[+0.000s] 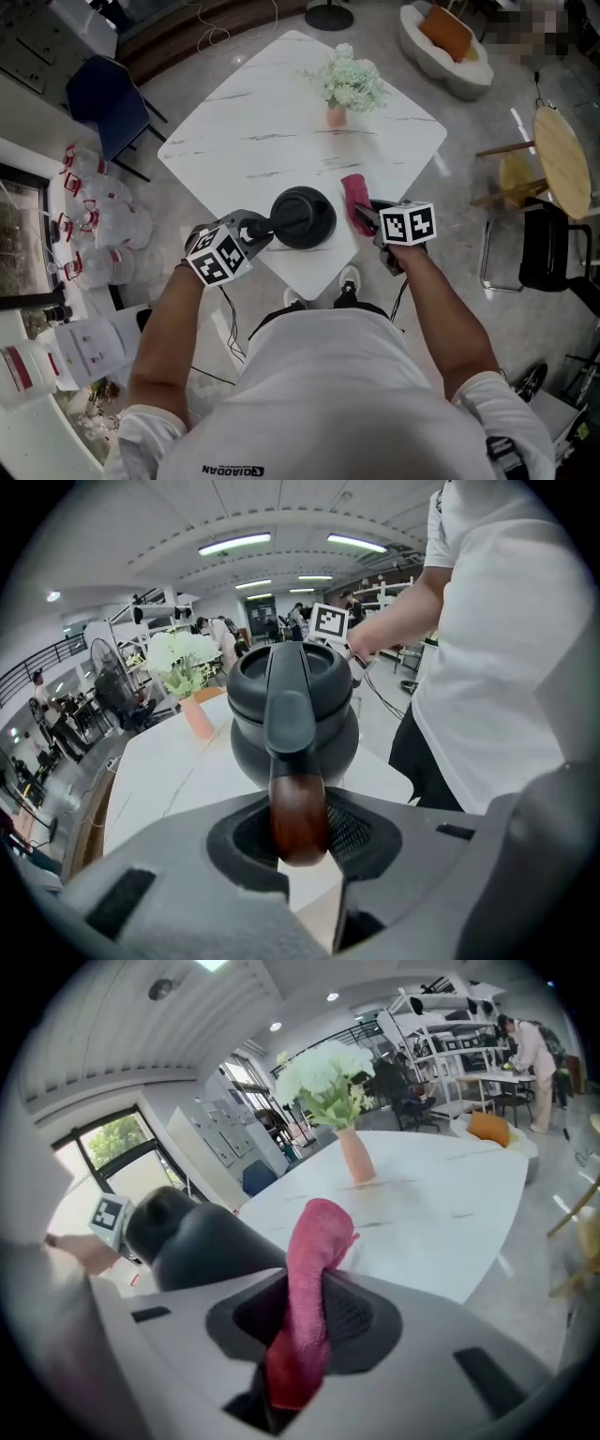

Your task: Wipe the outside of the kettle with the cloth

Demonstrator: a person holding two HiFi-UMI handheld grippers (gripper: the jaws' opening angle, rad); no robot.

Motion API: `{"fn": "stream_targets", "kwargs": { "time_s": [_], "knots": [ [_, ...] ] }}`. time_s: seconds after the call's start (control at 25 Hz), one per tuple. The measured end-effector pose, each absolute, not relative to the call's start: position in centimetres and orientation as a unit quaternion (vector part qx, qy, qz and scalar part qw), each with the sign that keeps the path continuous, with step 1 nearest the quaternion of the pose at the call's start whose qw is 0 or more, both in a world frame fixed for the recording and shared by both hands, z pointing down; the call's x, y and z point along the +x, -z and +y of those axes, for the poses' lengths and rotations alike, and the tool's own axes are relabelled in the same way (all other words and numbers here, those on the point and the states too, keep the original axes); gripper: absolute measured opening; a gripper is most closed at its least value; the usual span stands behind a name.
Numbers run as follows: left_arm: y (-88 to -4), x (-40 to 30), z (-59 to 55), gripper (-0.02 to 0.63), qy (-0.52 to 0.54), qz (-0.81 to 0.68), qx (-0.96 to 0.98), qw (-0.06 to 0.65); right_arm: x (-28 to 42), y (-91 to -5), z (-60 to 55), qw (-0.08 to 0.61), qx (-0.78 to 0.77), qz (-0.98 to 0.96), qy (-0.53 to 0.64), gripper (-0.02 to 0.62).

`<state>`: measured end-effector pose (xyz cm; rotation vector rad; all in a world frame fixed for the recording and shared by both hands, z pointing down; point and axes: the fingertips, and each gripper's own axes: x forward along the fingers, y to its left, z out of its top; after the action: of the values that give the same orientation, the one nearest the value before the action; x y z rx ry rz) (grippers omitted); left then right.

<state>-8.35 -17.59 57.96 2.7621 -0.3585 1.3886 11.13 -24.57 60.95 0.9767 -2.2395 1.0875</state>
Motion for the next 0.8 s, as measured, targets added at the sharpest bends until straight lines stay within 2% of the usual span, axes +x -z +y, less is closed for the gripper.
{"fn": "stream_targets", "kwargs": {
  "time_s": [0.12, 0.36, 0.48, 0.6, 0.8],
  "knots": [
    [-58.2, -8.6, -17.7, 0.097, -0.457, -0.101, 0.884, -0.005, 10.7, -56.6, -24.7, 0.187, 0.305, -0.85, -0.387, 0.098],
    [-59.3, -10.0, -18.0, 0.097, -0.5, -0.082, 0.861, -0.039, 7.2, -47.1, -23.7, 0.044, 0.137, -0.886, -0.441, 0.098],
    [-59.7, -10.3, -18.1, 0.095, -0.513, -0.078, 0.853, -0.063, 5.0, -44.2, -22.3, 0.004, 0.061, -0.882, -0.468, 0.098],
    [-59.6, -10.1, -18.3, 0.095, -0.519, -0.075, 0.847, -0.091, 3.0, -44.7, -21.4, 0.01, 0.028, -0.872, -0.489, 0.098],
    [-58.8, -9.5, -18.8, 0.097, -0.527, -0.073, 0.832, -0.16, 1.6, -49.7, -20.7, 0.103, 0.064, -0.865, -0.487, 0.098]
  ]
}}
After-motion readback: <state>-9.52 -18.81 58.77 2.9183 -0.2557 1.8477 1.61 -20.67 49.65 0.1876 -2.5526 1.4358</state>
